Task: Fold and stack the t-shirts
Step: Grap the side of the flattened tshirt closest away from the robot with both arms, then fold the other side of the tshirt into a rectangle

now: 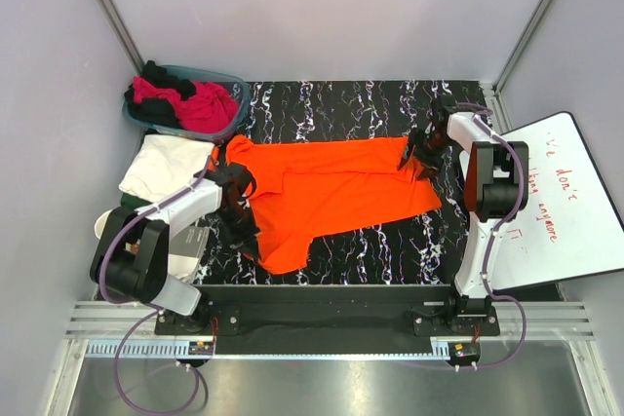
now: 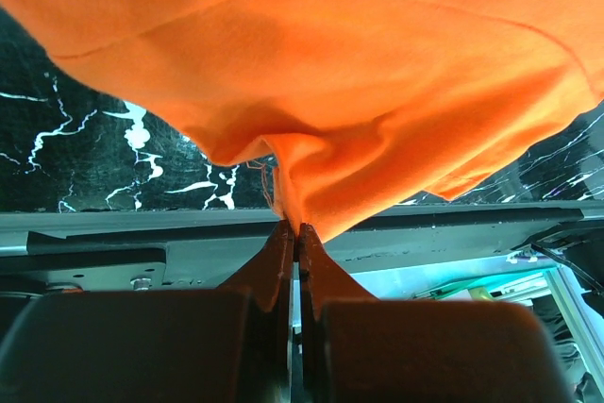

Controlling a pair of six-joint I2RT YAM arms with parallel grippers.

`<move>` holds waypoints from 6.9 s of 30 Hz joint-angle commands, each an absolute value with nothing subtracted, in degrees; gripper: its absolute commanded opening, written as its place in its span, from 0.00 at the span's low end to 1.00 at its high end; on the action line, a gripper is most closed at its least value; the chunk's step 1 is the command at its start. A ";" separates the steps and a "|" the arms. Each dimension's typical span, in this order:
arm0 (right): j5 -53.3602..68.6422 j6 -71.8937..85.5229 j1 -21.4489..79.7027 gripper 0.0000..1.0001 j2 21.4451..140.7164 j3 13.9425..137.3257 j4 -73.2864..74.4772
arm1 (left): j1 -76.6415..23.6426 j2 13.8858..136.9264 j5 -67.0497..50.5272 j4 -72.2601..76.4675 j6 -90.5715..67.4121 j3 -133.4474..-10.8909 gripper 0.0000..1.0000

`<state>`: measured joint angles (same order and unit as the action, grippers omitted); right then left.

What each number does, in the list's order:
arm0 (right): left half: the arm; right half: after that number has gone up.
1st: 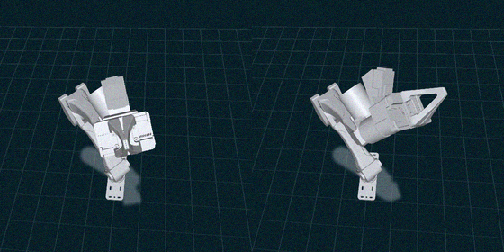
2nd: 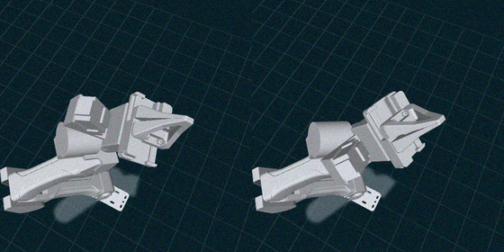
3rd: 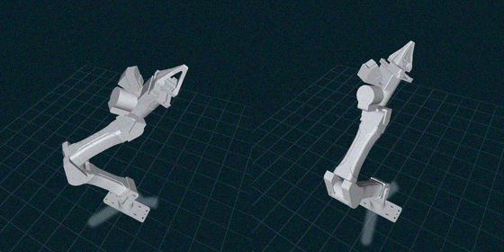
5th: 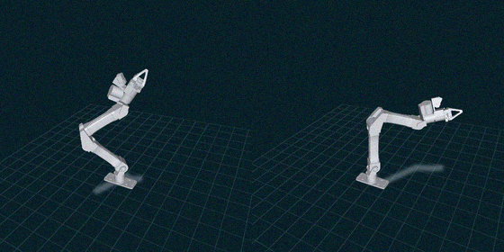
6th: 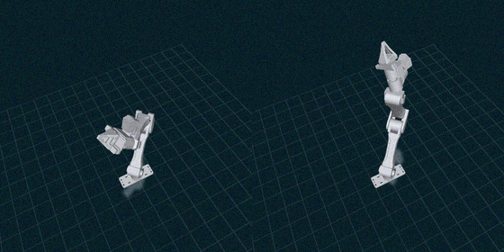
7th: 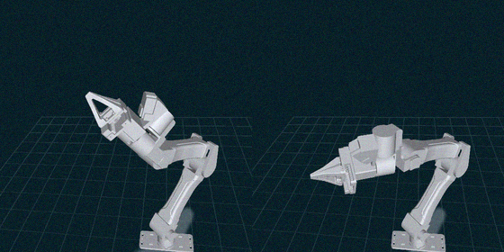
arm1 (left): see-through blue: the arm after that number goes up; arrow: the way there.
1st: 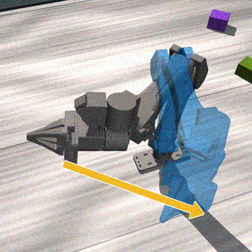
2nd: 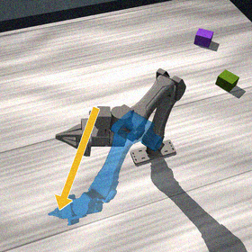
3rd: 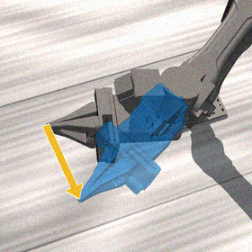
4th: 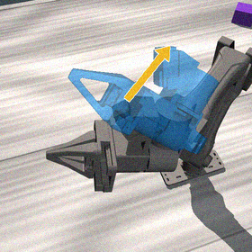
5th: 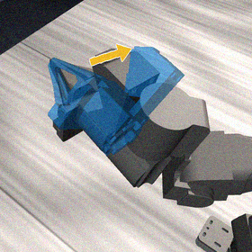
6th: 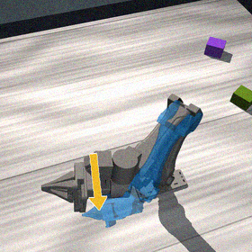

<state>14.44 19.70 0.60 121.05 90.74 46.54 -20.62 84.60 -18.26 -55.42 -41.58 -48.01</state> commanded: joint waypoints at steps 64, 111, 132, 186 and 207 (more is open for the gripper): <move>9.77 16.70 0.62 0.00 120.32 100.80 50.45 | -21.97 89.91 -15.65 -55.20 -38.58 -52.12 0.00; 5.10 23.38 -9.58 0.91 91.58 60.83 50.54 | -24.43 93.87 -12.22 -56.25 -32.52 -57.22 0.00; 12.48 21.53 -10.72 0.00 98.10 57.74 42.63 | -24.87 88.86 -10.55 -57.21 -33.66 -56.77 0.00; 12.22 18.46 -3.87 1.00 122.26 90.71 48.08 | -11.60 108.80 -6.76 -61.26 -32.70 -103.18 0.00; 12.92 16.53 -3.87 1.00 116.02 89.56 49.13 | -12.39 117.10 -9.58 -61.09 -29.10 -118.93 0.99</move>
